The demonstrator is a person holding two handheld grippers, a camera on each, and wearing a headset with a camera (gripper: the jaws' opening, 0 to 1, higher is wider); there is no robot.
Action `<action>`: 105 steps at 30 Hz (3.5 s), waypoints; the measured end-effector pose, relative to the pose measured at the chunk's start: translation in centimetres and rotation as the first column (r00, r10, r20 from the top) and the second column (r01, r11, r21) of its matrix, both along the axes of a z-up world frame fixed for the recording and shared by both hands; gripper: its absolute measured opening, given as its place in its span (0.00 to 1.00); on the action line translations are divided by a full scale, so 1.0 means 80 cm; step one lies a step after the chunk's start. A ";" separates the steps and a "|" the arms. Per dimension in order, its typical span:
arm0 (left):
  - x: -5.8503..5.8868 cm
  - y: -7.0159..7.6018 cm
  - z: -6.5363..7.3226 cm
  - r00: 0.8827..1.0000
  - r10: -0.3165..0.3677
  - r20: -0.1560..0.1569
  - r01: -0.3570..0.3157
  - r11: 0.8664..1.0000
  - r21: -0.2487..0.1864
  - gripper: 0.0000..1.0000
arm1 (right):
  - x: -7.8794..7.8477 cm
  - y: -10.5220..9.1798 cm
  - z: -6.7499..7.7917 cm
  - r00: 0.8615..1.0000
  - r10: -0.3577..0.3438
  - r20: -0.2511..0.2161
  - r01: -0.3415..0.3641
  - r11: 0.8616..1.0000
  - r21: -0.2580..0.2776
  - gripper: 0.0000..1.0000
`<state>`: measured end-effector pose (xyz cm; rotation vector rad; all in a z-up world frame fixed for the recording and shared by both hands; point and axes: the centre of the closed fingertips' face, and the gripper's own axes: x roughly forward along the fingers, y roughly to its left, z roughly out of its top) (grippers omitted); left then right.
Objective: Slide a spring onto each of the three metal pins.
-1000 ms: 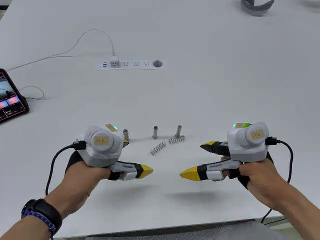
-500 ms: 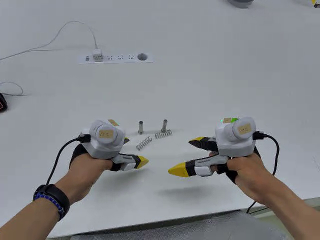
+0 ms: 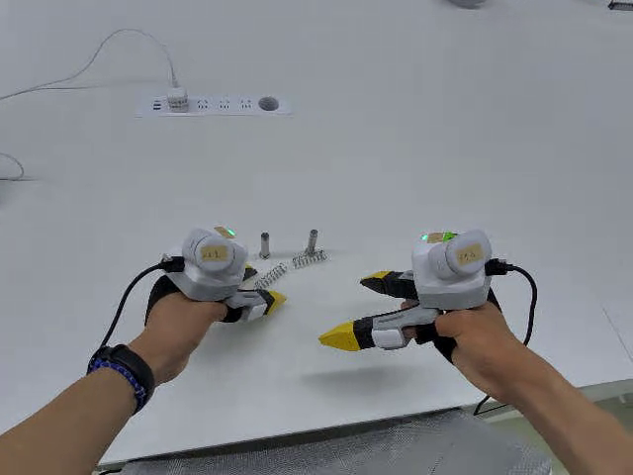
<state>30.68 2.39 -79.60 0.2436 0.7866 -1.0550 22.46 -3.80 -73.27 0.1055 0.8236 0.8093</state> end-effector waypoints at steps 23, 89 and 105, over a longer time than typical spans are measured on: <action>0.015 0.011 -0.007 0.995 0.039 0.094 -0.042 0.999 0.028 0.11 | 0.003 0.000 -0.001 1.000 0.006 -0.006 -0.006 1.000 0.000 0.80; -0.036 0.108 0.145 0.969 0.104 0.222 -0.074 0.987 -0.141 0.11 | 0.029 0.055 0.044 0.999 0.043 0.024 -0.047 0.983 0.179 0.75; -0.036 0.103 0.150 0.968 0.081 0.236 -0.048 0.988 -0.144 0.11 | 0.058 0.095 0.086 0.996 0.070 0.048 -0.081 0.956 0.283 0.64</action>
